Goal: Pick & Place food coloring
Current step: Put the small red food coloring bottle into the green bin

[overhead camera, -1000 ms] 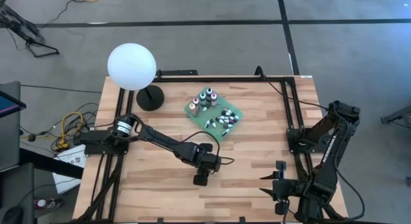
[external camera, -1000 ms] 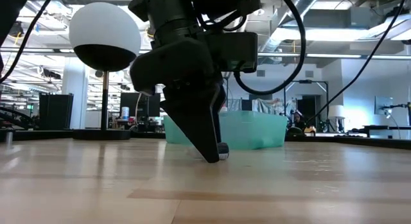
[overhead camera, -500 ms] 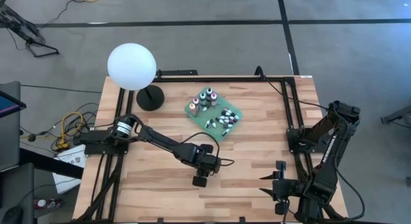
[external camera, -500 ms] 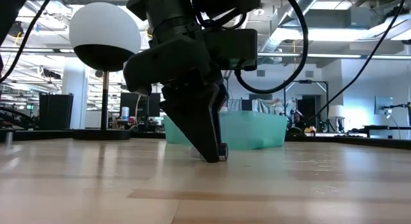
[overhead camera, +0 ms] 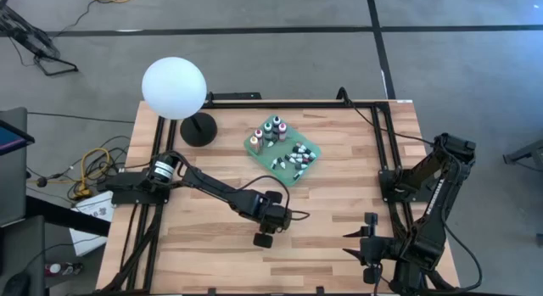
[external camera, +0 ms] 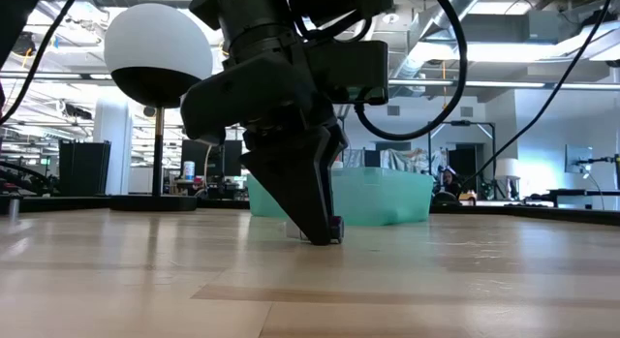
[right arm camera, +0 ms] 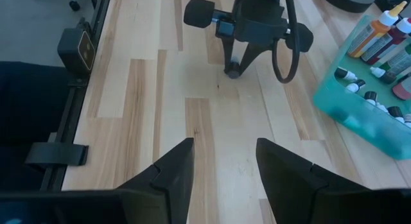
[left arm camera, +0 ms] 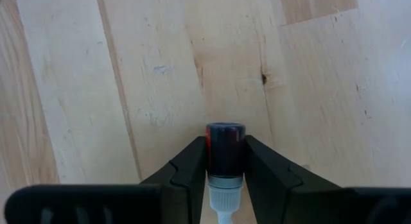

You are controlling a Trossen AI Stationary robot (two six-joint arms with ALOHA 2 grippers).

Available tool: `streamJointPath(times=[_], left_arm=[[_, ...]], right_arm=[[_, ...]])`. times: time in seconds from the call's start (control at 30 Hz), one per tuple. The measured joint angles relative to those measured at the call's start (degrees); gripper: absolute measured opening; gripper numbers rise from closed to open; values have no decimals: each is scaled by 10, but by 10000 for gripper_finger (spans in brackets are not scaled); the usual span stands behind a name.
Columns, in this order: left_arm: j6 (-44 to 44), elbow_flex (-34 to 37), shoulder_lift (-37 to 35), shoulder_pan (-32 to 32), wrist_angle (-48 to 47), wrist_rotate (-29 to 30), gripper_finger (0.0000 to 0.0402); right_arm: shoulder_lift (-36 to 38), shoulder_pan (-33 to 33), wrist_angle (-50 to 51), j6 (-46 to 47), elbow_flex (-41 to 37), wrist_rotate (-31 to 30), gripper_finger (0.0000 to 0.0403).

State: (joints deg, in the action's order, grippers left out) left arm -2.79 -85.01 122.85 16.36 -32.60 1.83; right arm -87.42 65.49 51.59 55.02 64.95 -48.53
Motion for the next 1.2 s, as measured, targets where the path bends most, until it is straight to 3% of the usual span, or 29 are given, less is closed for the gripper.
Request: streamJointPath(times=[0.33,0.57,0.9,1.2], left_arm=[[19,-25,-4,1,-41,4,87],[47,-96,-8,-6,-135,64,87],[91,-177,-8,-69,-177,77,87],[125,-199,-9,-141,-174,76,87]], right_arm=[[0,0,1,0,0,-11,160],[0,0,2,0,0,-11,161],[0,0,2,-1,0,-11,162],[0,0,2,-1,0,-11,162]])
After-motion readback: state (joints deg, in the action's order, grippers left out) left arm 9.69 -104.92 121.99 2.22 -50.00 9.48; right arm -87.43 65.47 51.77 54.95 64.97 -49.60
